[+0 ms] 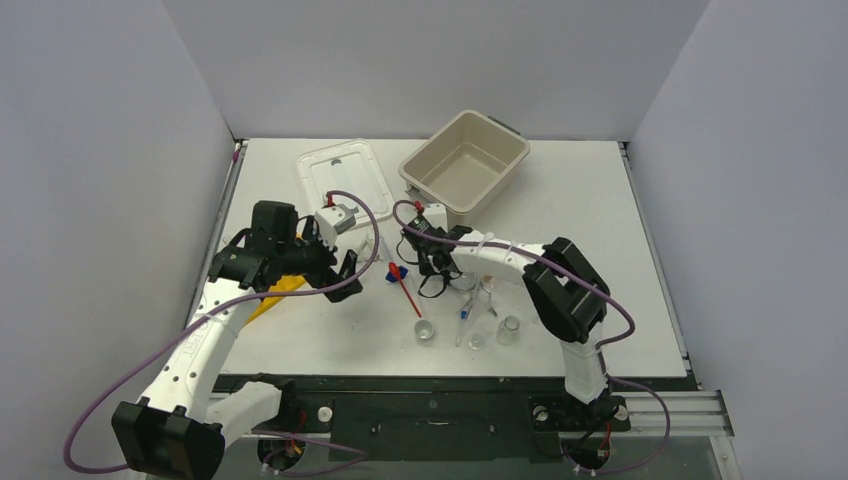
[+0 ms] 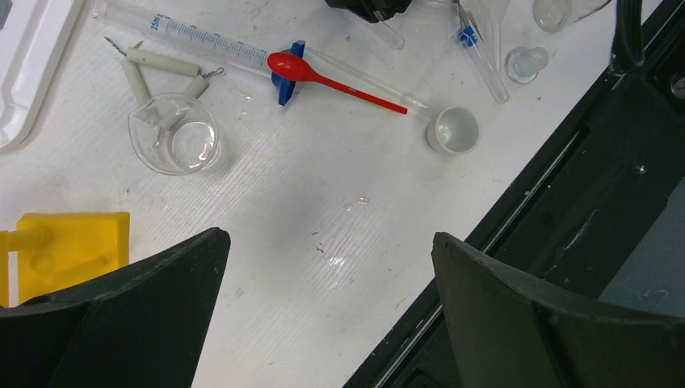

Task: Organize the chemistry lab equipment
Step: Pick up the test tube at the center of the board.

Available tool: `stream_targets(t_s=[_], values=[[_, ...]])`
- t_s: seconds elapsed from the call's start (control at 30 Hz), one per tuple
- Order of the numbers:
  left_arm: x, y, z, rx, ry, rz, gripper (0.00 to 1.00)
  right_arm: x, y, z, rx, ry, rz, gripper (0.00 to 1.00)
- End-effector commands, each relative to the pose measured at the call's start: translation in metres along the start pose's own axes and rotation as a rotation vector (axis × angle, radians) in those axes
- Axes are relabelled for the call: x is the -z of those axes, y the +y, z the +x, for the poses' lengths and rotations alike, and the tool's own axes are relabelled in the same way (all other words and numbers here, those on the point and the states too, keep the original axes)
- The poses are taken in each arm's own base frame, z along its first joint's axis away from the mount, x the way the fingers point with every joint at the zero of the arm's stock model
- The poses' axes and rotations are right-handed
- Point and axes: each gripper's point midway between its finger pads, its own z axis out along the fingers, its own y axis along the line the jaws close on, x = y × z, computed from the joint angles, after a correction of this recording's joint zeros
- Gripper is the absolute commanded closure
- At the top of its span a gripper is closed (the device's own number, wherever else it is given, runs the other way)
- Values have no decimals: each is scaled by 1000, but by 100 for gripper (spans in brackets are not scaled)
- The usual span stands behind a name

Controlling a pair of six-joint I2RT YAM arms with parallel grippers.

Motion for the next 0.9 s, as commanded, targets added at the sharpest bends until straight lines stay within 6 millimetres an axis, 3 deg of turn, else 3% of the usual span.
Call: stream_targets(t_s=[0.0,0.17,0.33,0.57,0.8,0.87], values=[[7,-10,-19,-12,-70,36,3,63,7,-73,-82,-213,-48,100],[10,-22,-43,15,-159,96,3,160,26,-125,-189,-493,-172,100],[16,-44,-59,34,-180,229,3,230,58,-142,-319,-685,-330,100],[32,-54,-85,-2,-333,229,0,290,101,-139,-375,-779,-520,100],[43,-68,-92,4,-363,304,0,303,121,-134,-332,-790,-557,100],[43,-68,-93,31,-366,306,8,305,124,-132,-338,-783,-576,100]])
